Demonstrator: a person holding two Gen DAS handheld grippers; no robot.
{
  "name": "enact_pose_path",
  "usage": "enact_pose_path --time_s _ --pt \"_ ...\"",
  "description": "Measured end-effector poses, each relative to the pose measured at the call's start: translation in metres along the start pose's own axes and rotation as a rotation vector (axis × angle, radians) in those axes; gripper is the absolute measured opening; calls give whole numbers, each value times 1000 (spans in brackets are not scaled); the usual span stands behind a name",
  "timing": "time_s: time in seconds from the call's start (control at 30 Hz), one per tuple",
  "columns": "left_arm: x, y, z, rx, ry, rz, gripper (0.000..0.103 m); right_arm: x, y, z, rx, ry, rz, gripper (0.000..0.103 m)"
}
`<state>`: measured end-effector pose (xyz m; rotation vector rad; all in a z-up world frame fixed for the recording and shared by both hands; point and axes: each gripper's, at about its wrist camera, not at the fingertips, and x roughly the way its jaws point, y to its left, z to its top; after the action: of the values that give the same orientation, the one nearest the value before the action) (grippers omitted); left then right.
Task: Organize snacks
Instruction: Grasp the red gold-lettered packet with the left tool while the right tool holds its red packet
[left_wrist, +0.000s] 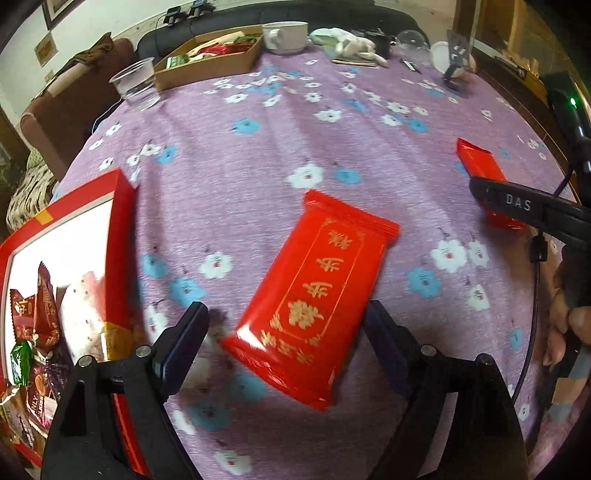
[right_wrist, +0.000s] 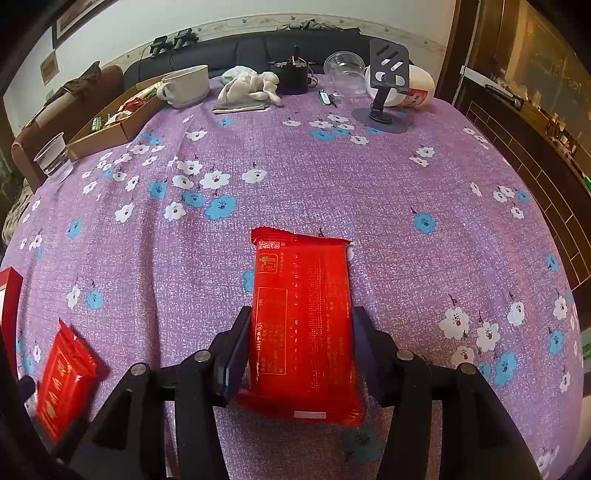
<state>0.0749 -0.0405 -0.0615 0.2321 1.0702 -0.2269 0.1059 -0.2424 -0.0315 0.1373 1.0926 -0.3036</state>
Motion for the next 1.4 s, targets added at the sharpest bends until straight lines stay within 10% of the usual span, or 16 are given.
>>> enact_pose_path --time_s 0.53,0.93,1.4 --pt "-15 15 -1 0 -59 19 86 0 0 1 1 1 -6 59" --pt "-2 -13 9 210 -54 82 87 1 0 0 8 1 -18 64" --pt "-1 -24 7 208 -56 -29 86 1 -1 0 12 4 -21 68"
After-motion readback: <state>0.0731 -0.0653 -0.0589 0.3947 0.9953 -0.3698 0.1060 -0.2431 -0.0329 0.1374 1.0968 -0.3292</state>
